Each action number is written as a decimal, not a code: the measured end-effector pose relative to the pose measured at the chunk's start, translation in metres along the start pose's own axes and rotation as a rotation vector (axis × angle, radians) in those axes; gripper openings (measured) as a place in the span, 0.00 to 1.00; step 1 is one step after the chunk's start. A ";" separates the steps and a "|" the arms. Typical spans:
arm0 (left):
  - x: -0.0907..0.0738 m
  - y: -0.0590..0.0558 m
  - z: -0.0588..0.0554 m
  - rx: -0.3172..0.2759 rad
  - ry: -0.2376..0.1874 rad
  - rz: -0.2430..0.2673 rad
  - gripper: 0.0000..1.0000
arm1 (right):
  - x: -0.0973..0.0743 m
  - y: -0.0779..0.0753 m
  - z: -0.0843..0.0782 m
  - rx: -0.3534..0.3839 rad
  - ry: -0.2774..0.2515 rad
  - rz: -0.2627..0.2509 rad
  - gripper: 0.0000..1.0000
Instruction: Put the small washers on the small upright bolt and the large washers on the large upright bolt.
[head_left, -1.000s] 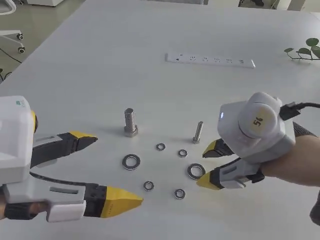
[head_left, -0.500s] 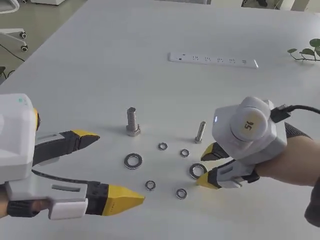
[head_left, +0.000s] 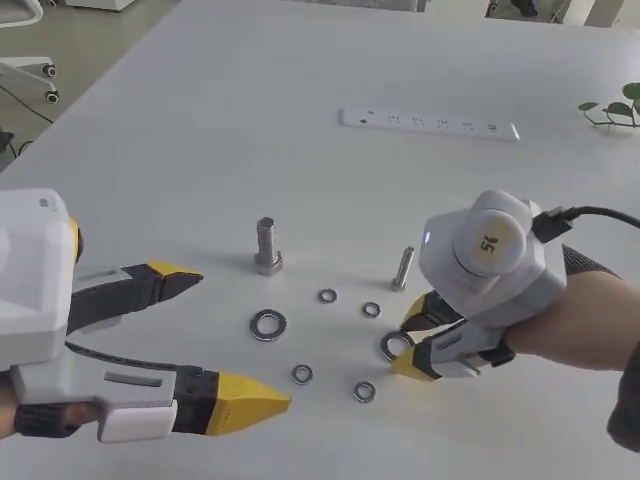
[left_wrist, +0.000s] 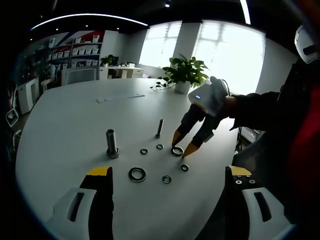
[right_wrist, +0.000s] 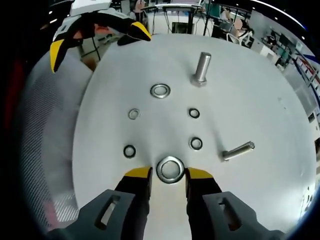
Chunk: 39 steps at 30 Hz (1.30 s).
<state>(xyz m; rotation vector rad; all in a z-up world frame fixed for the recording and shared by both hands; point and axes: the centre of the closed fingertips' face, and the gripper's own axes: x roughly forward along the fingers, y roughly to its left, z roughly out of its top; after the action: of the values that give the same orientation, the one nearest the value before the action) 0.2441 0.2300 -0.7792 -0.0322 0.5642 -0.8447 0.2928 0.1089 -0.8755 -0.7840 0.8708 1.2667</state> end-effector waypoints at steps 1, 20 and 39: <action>0.000 0.000 0.000 0.001 -0.002 0.001 0.93 | 0.000 0.000 0.000 -0.002 0.004 0.000 0.28; -0.002 0.000 0.003 0.003 -0.018 0.000 0.92 | 0.000 0.001 -0.001 -0.039 0.082 0.035 0.24; -0.001 0.000 0.005 0.009 -0.028 -0.003 0.91 | -0.015 0.003 0.003 -0.050 0.104 0.046 0.24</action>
<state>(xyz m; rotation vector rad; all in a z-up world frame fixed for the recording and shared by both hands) 0.2454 0.2298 -0.7745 -0.0365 0.5343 -0.8485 0.2891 0.1048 -0.8613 -0.8806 0.9480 1.3016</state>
